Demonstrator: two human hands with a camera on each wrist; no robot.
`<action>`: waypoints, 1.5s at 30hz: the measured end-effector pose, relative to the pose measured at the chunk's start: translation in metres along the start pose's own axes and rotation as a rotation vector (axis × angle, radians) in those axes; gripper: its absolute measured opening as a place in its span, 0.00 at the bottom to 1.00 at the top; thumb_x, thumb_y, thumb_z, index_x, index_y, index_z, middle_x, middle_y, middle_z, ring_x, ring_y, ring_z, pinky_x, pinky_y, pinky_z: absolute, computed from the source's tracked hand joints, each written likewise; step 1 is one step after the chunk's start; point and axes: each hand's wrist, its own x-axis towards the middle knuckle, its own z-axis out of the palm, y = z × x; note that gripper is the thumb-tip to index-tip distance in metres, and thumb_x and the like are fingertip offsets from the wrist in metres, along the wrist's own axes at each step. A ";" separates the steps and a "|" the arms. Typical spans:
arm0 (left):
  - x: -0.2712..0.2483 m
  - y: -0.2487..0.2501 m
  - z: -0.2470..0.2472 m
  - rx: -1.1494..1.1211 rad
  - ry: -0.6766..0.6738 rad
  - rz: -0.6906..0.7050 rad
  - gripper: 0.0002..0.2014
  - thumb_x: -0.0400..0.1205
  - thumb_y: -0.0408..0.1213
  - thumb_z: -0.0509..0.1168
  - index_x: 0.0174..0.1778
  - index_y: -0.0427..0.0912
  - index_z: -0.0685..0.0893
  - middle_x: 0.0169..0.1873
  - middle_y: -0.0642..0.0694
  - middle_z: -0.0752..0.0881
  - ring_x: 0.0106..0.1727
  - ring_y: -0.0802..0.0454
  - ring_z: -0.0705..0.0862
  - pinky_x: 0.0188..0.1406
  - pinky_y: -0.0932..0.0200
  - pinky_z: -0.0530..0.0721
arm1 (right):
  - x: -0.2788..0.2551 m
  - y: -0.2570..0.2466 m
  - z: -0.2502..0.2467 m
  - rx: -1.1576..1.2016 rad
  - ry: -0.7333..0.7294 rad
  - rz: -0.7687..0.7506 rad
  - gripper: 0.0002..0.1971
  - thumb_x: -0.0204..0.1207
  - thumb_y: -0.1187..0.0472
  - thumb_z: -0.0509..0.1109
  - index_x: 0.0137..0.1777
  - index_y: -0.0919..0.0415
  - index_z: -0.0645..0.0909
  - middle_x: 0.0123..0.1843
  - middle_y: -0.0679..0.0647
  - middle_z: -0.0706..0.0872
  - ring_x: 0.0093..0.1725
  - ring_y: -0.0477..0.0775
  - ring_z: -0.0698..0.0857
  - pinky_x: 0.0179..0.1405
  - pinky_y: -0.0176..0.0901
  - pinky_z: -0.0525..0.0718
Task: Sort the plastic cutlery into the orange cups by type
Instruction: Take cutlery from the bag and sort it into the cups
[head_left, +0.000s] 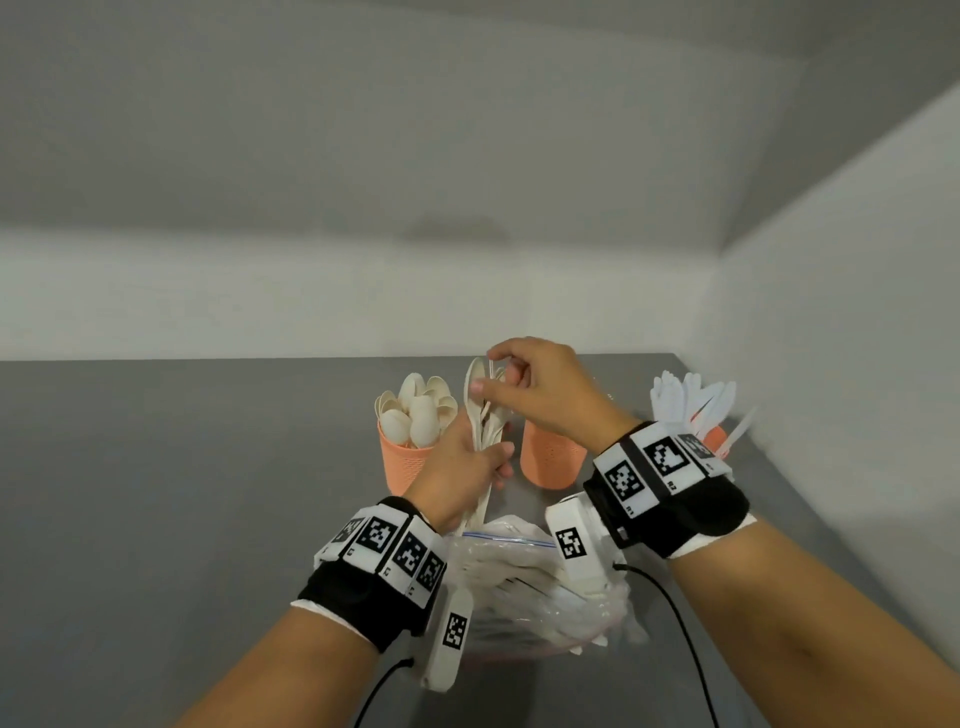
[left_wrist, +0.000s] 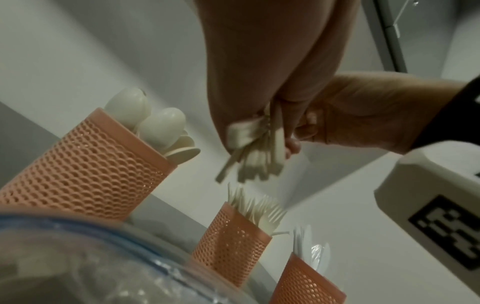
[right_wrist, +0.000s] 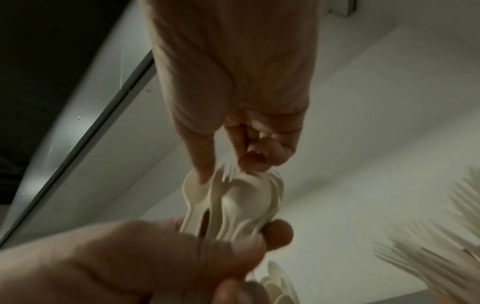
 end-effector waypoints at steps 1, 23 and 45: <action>-0.002 0.002 0.001 -0.008 -0.008 0.022 0.12 0.81 0.23 0.60 0.57 0.39 0.77 0.34 0.51 0.81 0.25 0.59 0.76 0.26 0.65 0.77 | -0.001 0.000 0.002 -0.012 -0.004 0.001 0.15 0.73 0.59 0.73 0.58 0.62 0.82 0.31 0.44 0.74 0.32 0.40 0.73 0.36 0.30 0.73; -0.002 -0.004 -0.019 -0.131 0.031 -0.052 0.03 0.84 0.32 0.59 0.50 0.41 0.78 0.37 0.48 0.85 0.24 0.58 0.75 0.28 0.63 0.76 | 0.005 0.075 -0.036 -0.046 0.671 -0.007 0.11 0.81 0.65 0.61 0.54 0.66 0.85 0.51 0.61 0.87 0.52 0.62 0.80 0.52 0.45 0.73; 0.001 0.003 -0.026 0.202 0.066 0.029 0.23 0.72 0.21 0.67 0.62 0.36 0.71 0.30 0.47 0.77 0.17 0.62 0.75 0.16 0.63 0.72 | -0.010 -0.025 0.053 0.860 -0.074 0.234 0.21 0.67 0.76 0.74 0.51 0.51 0.78 0.43 0.58 0.82 0.39 0.51 0.84 0.36 0.38 0.86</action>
